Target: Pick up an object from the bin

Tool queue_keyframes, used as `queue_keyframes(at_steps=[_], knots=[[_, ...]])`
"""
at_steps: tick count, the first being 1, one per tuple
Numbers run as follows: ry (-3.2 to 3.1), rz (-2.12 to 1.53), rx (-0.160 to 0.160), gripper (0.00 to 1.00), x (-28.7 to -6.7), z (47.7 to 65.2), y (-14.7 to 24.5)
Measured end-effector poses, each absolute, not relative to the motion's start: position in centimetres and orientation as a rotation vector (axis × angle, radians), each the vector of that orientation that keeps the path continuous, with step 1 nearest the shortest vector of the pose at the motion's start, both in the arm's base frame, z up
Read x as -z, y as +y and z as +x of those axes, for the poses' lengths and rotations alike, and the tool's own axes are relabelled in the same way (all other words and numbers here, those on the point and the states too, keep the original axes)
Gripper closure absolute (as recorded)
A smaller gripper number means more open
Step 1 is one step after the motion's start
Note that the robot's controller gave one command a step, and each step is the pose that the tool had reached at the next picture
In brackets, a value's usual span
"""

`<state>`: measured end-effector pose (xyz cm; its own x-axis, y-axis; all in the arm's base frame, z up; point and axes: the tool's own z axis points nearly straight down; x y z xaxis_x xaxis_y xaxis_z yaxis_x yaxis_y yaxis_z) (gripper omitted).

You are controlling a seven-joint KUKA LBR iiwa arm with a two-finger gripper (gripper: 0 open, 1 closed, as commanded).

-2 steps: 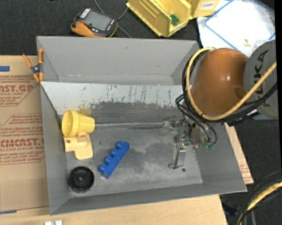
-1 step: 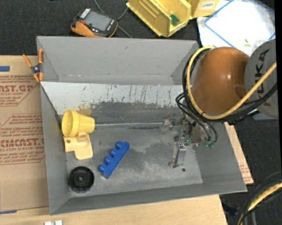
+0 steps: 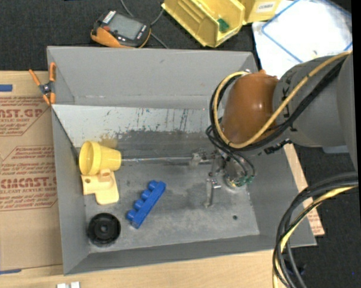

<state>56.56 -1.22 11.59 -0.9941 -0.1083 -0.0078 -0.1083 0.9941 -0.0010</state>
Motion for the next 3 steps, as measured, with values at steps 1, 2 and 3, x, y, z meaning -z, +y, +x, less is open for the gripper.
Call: queue_keyframes(at_steps=[1,2,3], knots=[[3.099,-0.483,0.0,0.0,-14.4,56.8,0.4],[3.127,0.211,-0.002,0.0,-10.7,57.3,-0.4],[3.036,-0.763,0.004,0.0,-8.2,58.3,10.6]])
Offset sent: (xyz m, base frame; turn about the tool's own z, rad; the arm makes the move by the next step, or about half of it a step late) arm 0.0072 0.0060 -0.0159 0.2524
